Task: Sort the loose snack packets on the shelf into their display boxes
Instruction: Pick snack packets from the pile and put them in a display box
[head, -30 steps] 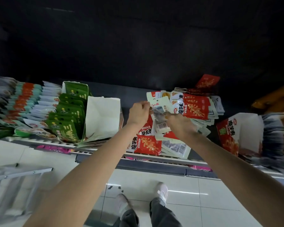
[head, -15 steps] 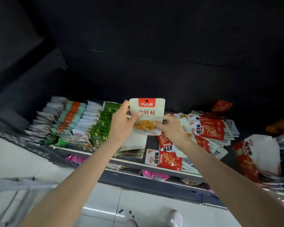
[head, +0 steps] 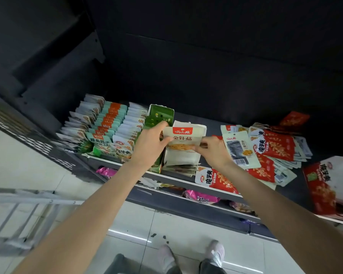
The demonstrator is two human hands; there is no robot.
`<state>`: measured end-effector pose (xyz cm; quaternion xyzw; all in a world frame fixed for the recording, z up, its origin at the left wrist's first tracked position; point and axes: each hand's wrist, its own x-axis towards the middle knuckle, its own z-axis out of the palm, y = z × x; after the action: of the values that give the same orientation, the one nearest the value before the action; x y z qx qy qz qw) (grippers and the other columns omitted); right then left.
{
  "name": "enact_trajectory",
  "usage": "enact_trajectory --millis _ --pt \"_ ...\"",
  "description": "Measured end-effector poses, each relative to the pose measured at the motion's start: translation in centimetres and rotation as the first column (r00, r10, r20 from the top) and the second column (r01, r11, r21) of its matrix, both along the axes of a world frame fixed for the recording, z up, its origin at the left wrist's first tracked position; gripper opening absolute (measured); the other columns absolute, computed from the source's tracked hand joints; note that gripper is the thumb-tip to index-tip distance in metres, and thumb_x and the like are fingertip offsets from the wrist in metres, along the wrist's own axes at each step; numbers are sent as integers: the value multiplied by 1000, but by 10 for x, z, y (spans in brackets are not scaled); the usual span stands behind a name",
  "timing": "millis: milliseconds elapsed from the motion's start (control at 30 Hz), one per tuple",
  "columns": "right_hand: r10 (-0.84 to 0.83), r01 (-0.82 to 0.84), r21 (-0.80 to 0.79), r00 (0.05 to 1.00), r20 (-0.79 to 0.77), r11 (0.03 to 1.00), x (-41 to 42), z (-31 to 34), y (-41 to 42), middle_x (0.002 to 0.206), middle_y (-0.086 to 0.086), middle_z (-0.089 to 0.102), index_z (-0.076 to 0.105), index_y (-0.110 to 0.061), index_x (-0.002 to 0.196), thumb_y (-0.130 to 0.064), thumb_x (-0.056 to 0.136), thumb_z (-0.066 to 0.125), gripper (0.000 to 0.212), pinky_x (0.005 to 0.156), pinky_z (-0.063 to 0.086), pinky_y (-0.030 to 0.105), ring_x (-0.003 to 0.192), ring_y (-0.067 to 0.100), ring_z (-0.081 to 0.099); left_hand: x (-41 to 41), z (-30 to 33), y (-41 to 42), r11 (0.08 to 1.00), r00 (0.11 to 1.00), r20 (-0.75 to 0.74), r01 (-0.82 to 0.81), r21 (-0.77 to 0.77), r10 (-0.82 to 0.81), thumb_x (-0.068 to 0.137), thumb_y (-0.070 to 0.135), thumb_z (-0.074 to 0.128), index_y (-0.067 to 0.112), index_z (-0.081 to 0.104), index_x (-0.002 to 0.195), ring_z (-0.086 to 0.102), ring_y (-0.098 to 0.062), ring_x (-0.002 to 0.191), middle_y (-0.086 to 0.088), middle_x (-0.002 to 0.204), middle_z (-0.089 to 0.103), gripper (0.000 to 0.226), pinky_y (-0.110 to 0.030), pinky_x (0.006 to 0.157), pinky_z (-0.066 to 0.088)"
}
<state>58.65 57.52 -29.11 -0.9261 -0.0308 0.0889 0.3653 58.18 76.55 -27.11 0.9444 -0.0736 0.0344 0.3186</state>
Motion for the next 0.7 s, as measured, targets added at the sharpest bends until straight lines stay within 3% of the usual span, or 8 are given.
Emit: enact_trajectory --millis 133,200,267,300,367,467,600,700 --pt "-15 14 48 999 39 999 -5 -3 -2 103 2 70 69 -13 99 -15 89 61 13 82 54 37 90 22 66 1 -2 -4 950 960 -238 205 236 -148 94 17 51 14 59 117 59 -11 64 -2 105 67 25 -20 56 48" --pt "20 -20 29 1000 11 999 -7 -5 -4 97 1 71 70 -15 97 -13 90 59 14 79 55 35 84 21 66 1 1 -9 881 932 -295 311 356 -210 95 23 49 17 62 116 60 -15 76 -1 104 67 26 -27 74 49" --pt "64 -62 33 996 -60 998 -9 -7 -8 95 1 71 71 -14 95 -11 88 60 13 84 54 31 85 14 66 1 4 -16 835 920 -309 358 418 -240 95 29 47 21 64 114 60 -19 97 1 108 68 26 -36 98 38" --pt "80 -74 64 992 -98 995 -9 -7 -10 95 0 72 72 -14 94 -11 87 62 12 86 54 31 87 12 66 1 4 -20 832 918 -312 362 420 -242 95 32 47 22 64 113 59 -19 103 2 109 68 27 -37 102 33" --pt "89 -53 212 982 -165 976 -11 -5 -17 93 -1 72 72 -16 92 -12 84 66 11 88 54 29 89 10 66 1 2 -29 868 920 -313 346 357 -238 94 33 48 22 64 112 60 -19 104 2 111 68 26 -37 102 39" --pt "-65 113 348 987 -149 931 -9 -4 -37 92 -5 71 72 -19 92 -15 84 67 10 87 52 25 90 8 65 4 0 -53 962 934 -275 260 88 -227 92 26 53 18 63 111 64 -16 99 -1 109 69 23 -35 91 51" --pt "-311 312 100 950 -27 945 -4 -18 -84 103 3 70 68 -12 105 -11 90 59 18 84 50 22 94 12 64 8 -2 -110 963 942 -222 219 -159 -251 94 19 50 13 61 115 60 -12 103 -2 115 65 24 -18 87 45" --pt "-351 342 -163 936 -34 926 3 -43 -114 121 12 61 52 -11 126 -15 90 58 37 89 46 27 111 25 58 15 -14 -156 958 924 -306 159 -239 -229 97 20 45 11 53 125 57 -16 114 -4 126 60 30 -22 91 43"
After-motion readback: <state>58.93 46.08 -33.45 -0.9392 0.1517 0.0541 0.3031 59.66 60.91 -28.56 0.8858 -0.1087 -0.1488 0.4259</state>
